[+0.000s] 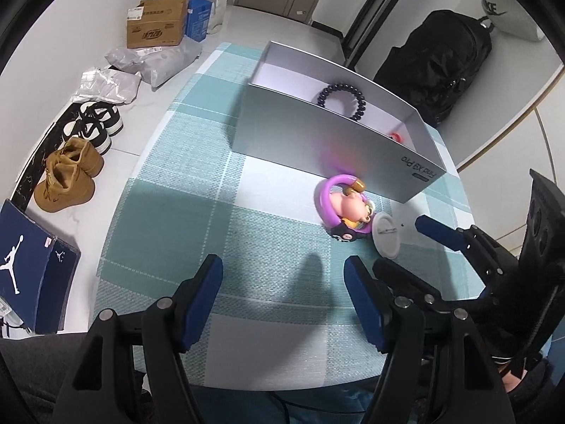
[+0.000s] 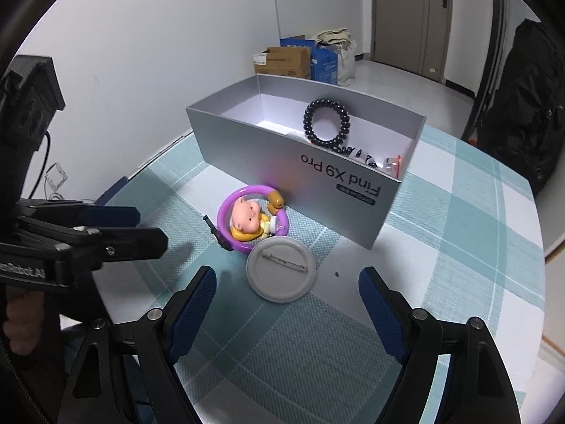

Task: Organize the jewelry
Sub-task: 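Grasp the white round pin badge with the right gripper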

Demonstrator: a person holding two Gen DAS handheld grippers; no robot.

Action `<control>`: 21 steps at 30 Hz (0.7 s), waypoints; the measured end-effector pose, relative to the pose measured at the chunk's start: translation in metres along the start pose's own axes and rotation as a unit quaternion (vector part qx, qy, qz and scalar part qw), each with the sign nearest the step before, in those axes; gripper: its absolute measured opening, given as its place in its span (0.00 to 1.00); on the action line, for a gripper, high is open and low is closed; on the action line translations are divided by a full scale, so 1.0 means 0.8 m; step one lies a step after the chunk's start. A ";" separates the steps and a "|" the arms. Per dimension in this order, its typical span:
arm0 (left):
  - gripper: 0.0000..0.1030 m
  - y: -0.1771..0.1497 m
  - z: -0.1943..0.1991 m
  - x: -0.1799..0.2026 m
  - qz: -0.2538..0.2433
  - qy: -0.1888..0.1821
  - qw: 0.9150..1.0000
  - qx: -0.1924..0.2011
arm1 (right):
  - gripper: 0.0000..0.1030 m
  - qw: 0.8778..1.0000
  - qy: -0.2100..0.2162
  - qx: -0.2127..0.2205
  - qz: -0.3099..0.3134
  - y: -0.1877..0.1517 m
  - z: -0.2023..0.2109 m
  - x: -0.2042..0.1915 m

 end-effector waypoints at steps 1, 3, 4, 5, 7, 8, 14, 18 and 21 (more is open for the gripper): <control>0.65 0.000 0.000 -0.001 0.001 0.001 1.000 0.000 | 0.75 1.000 -0.002 -0.001 0.002 -0.001 -0.002 -0.001; 0.65 0.001 -0.001 -0.002 0.003 0.004 1.000 0.000 | 0.71 1.000 -0.007 0.002 0.007 -0.001 -0.002 -0.002; 0.65 0.001 -0.001 -0.002 0.003 0.005 1.000 0.000 | 0.70 1.000 -0.009 0.003 0.009 -0.001 -0.004 -0.002; 0.65 0.001 -0.001 -0.002 0.003 0.006 1.000 -0.001 | 0.66 1.000 -0.009 0.002 0.008 -0.001 -0.005 -0.002; 0.65 0.000 -0.002 -0.002 -0.001 0.008 1.000 -0.002 | 0.60 1.000 -0.011 0.002 0.004 0.002 -0.008 -0.001; 0.65 0.000 -0.002 -0.001 -0.003 0.010 1.000 -0.002 | 0.53 1.000 -0.012 0.004 0.006 0.002 -0.008 -0.001; 0.65 0.000 -0.001 0.002 -0.013 0.017 1.000 0.000 | 0.40 0.999 -0.026 0.006 0.028 0.004 -0.007 -0.006; 0.65 0.001 -0.002 0.007 -0.021 0.015 1.000 0.002 | 0.40 1.000 -0.020 0.006 0.022 0.002 -0.003 -0.003; 0.65 0.003 -0.001 0.010 -0.028 0.015 0.999 0.006 | 0.40 1.000 -0.015 0.011 0.010 0.004 0.002 0.001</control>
Point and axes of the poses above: each gripper's, at about its wrist camera, not at the fingertips, and z roughly against the way its jaws point, x to its right, y to its top, the point moved 5 cm from there along -z, roughly the way its jaws point, and after that the axes turned 11 degrees about -z, right-handed, at the moved point
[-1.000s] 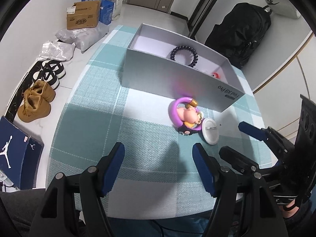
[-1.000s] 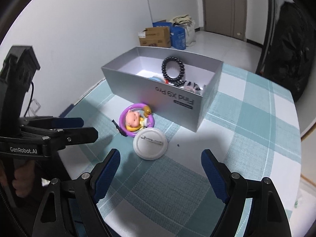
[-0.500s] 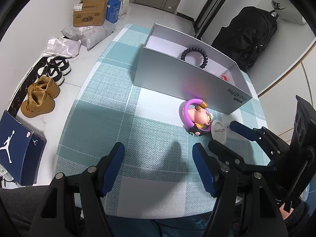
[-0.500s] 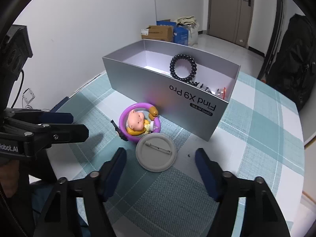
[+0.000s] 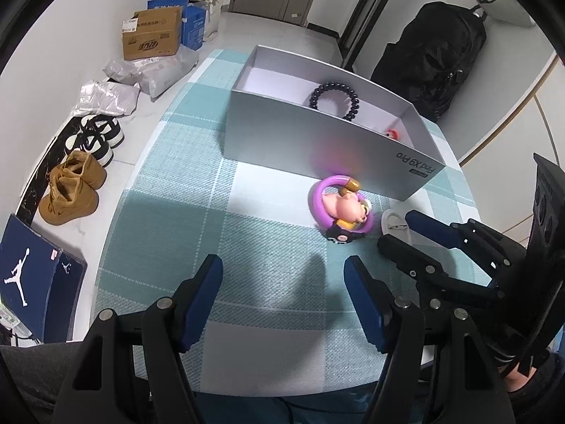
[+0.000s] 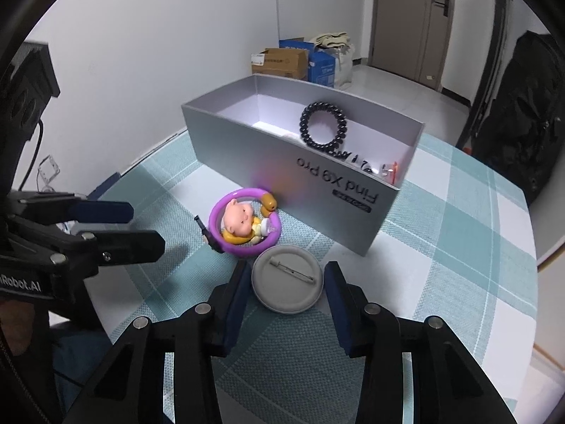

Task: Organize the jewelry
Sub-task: 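Grasp the white round pin badge with the right gripper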

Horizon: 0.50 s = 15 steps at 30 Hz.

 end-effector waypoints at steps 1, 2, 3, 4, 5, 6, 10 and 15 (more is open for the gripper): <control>0.65 0.001 0.000 0.001 -0.002 -0.001 1.000 0.001 | 0.40 1.000 0.003 0.002 -0.006 0.001 0.002 0.003; 0.65 0.002 0.000 0.003 -0.005 -0.001 1.000 0.002 | 0.40 1.000 0.005 0.003 -0.010 0.002 0.005 0.005; 0.65 0.003 0.000 0.005 -0.008 -0.001 1.000 0.004 | 0.40 1.000 0.006 0.004 -0.013 0.003 0.007 0.007; 0.65 0.007 0.003 0.007 -0.011 0.000 1.000 0.009 | 0.40 1.000 0.006 0.006 -0.017 0.004 0.010 0.009; 0.65 0.010 0.006 0.008 -0.011 0.000 1.000 0.018 | 0.40 1.000 0.006 0.007 -0.020 0.005 0.011 0.010; 0.65 0.016 0.010 0.010 -0.013 0.000 0.999 0.030 | 0.40 1.000 0.007 0.009 -0.024 0.007 0.014 0.013; 0.65 0.023 0.008 0.019 -0.025 -0.007 0.999 0.035 | 0.40 0.999 0.012 0.012 -0.051 0.008 0.026 0.025; 0.65 0.029 -0.004 0.036 -0.060 -0.003 0.998 0.026 | 0.40 0.997 0.013 0.017 -0.080 0.009 0.041 0.043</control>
Point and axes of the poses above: each gripper's, at about its wrist camera, not at the fingertips, and z roughly against the way its jaws point, x to its right, y to its top, the point moved 5 cm from there along -z, roughly the way its jaws point, and after that the axes turned 11 degrees about -z, right-handed, at the moved point
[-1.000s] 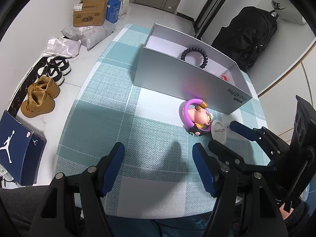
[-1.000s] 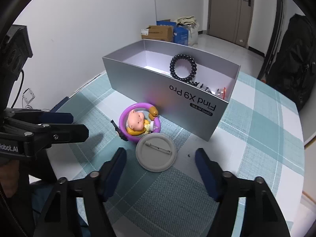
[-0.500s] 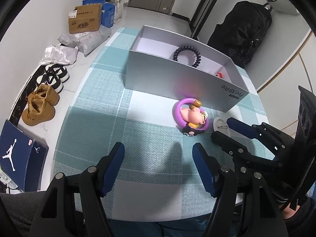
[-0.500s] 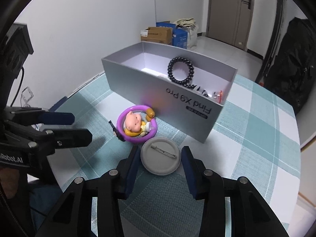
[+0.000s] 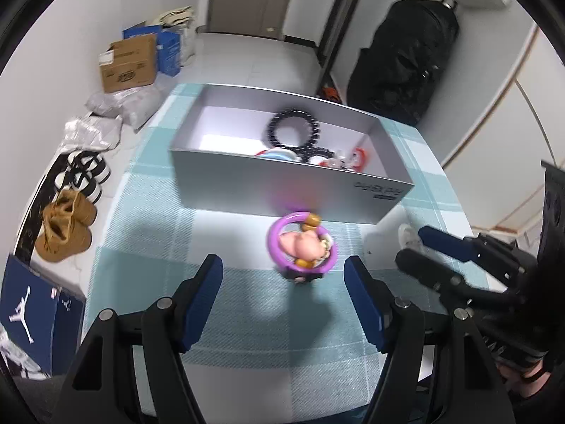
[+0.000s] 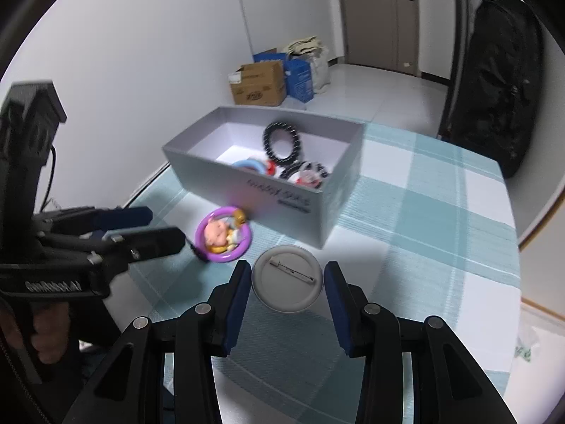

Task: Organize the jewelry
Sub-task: 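Grasp the white round pin badge with the right gripper, then grasp the purple ring with the pink doll with the left gripper while the right gripper holds the white badge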

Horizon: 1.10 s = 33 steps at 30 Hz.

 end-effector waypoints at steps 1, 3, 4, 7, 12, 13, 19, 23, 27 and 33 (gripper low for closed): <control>0.65 -0.001 -0.002 0.002 -0.008 -0.001 1.000 -0.004 | 0.40 1.000 0.003 0.002 -0.010 0.001 0.003 0.005; 0.65 0.000 -0.006 0.008 -0.023 0.002 1.000 -0.008 | 0.40 1.000 0.004 0.001 -0.031 0.003 0.004 0.017; 0.65 0.001 -0.009 0.011 -0.033 0.003 0.999 -0.012 | 0.40 0.999 0.003 0.000 -0.034 0.005 0.003 0.020; 0.65 0.001 -0.018 0.014 -0.042 0.003 0.999 -0.024 | 0.40 0.999 0.002 0.002 -0.046 0.006 0.005 0.028; 0.65 0.005 -0.034 0.012 -0.069 0.049 0.996 -0.042 | 0.40 0.999 0.007 0.008 -0.049 0.008 0.010 0.031; 0.65 0.006 -0.038 0.013 -0.074 0.051 0.995 -0.046 | 0.40 0.999 0.008 0.009 -0.049 0.008 0.010 0.031; 0.65 0.007 -0.047 0.019 -0.105 0.066 0.991 -0.052 | 0.40 0.998 0.012 0.011 -0.053 0.010 0.010 0.035; 0.65 0.007 -0.047 0.015 -0.097 0.059 0.992 -0.051 | 0.40 0.998 0.014 0.012 -0.060 0.011 0.012 0.039; 0.65 0.009 -0.049 0.014 -0.095 0.058 0.992 -0.052 | 0.40 0.998 0.016 0.012 -0.063 0.012 0.013 0.041; 0.48 0.013 -0.048 0.012 -0.084 0.037 0.994 -0.053 | 0.40 0.998 0.024 0.015 -0.060 0.013 0.015 0.036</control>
Point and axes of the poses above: each gripper's, at about its wrist camera, not at the fingertips, and z roughly against the way its jaws point, x to its right, y to its top, the point moved 5 cm from there along -z, roughly the way its jaws point, and after that the axes turned 11 degrees about -z, right-handed, at the moved point
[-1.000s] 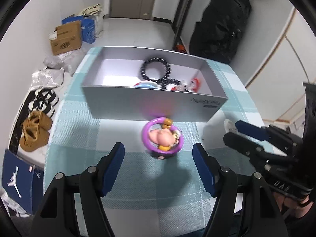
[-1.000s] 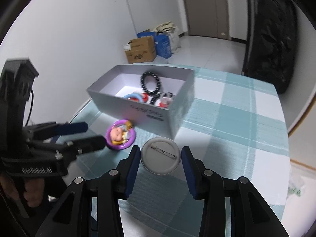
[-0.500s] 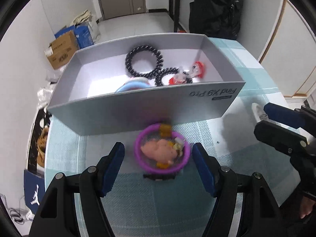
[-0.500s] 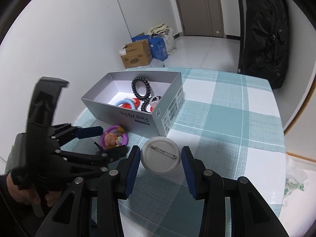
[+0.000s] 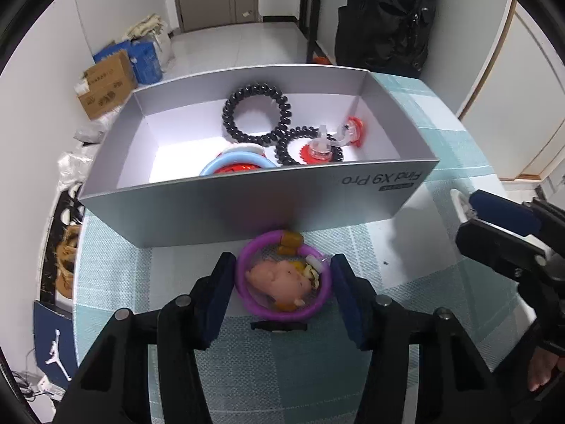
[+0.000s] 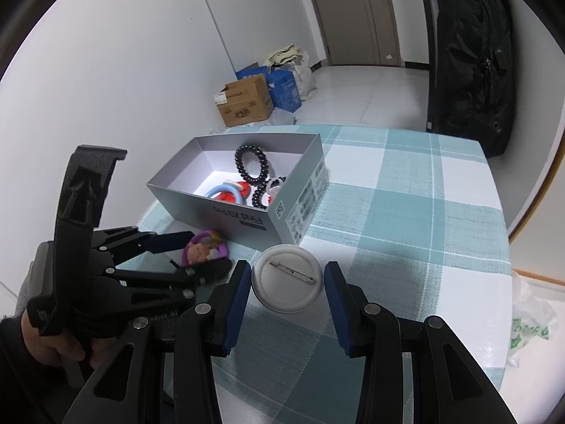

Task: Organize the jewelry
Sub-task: 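Grasp the purple ring with the pink doll with the left gripper while the right gripper holds the white badge, then carry the purple ring and white badge into the silver box and open both grippers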

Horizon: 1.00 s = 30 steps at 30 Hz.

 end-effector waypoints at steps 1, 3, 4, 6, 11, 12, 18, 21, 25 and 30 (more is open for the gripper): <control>0.48 0.000 0.000 0.001 0.001 -0.002 1.000 0.000 | 0.40 1.000 0.001 0.001 0.000 0.000 0.001 -0.001; 0.47 0.000 0.001 0.003 0.002 -0.009 1.000 0.001 | 0.40 1.000 0.000 0.002 0.001 0.000 0.002 -0.002; 0.47 0.000 0.004 0.004 0.006 -0.018 1.000 0.005 | 0.40 1.000 -0.002 0.002 0.001 0.000 0.002 -0.003; 0.47 0.000 0.010 0.006 0.008 -0.025 1.000 0.014 | 0.40 1.000 -0.004 0.004 0.001 -0.001 0.003 -0.003; 0.47 -0.001 0.024 0.003 0.030 -0.057 0.997 0.033 | 0.40 1.000 -0.006 0.006 0.006 -0.002 0.003 -0.007; 0.47 -0.001 0.026 0.002 0.036 -0.065 0.997 0.036 | 0.40 1.000 -0.007 0.006 0.007 -0.003 0.003 -0.008; 0.47 0.004 0.056 0.000 0.052 -0.090 0.991 0.084 | 0.40 1.000 0.001 0.020 0.009 0.000 0.010 -0.014; 0.47 0.007 0.074 0.000 0.056 -0.100 0.987 0.114 | 0.40 0.999 0.013 0.030 0.000 0.005 0.014 -0.015; 0.47 0.011 0.089 -0.010 0.064 -0.091 0.984 0.137 | 0.40 0.998 0.032 0.048 -0.019 0.018 0.023 -0.016; 0.47 0.023 0.091 -0.033 0.092 -0.079 0.983 0.141 | 0.40 0.996 0.052 0.068 -0.028 0.035 0.035 -0.023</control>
Point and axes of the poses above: each gripper's, at about its wrist camera, not at the fingertips, and z roughly against the way its jaws point, x to its right, y to its top, the point moved 5 cm from there along -z, roughly the way its jaws point, and after that the axes turned 11 degrees about -z, right-handed, at the moved point
